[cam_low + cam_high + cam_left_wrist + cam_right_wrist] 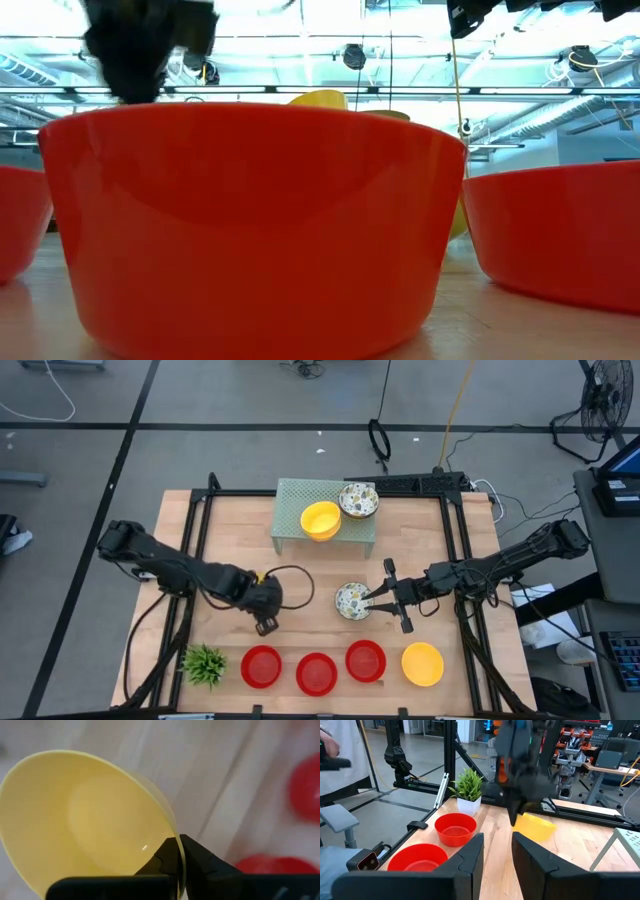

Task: Pick & Place Mini bowls
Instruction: Stack the yellow bowl on the yellow bowl on the shelf

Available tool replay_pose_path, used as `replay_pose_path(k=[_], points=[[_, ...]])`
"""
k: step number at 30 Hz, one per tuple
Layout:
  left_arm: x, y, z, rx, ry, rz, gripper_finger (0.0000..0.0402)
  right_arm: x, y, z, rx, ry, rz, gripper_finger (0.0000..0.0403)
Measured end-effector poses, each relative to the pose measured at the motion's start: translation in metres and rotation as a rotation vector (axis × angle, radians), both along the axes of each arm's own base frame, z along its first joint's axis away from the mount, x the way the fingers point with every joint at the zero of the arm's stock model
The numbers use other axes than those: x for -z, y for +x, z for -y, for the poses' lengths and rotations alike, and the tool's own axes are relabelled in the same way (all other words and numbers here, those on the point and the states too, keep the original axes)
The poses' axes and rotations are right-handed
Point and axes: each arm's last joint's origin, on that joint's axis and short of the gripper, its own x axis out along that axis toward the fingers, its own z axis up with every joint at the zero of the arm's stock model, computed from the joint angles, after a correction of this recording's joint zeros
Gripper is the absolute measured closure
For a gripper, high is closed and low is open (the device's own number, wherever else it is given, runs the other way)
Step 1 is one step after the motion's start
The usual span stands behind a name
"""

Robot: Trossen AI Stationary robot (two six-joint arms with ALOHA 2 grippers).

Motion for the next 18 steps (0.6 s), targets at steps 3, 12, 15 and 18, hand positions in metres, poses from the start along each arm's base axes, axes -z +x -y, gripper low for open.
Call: replay_pose_path(k=[3,12,15,18], points=[[-0.027,0.011,0.002,0.076,0.057,0.103,0.0390,0.000,0.000,0.000,0.000,0.000,0.000,0.0314],[-0.095,0.026,-0.001,0.239,0.395,0.327,0.0391,0.000,0.000,0.000,-0.001,0.000,0.000,0.0314],[-0.108,0.030,-0.007,0.257,0.548,0.352,0.0396,0.000,0.000,0.000,-0.001,0.000,0.000,0.0314],[-0.112,0.036,-0.021,0.246,0.634,0.365,0.0390,0.000,0.000,0.000,0.000,0.000,0.000,0.0314]])
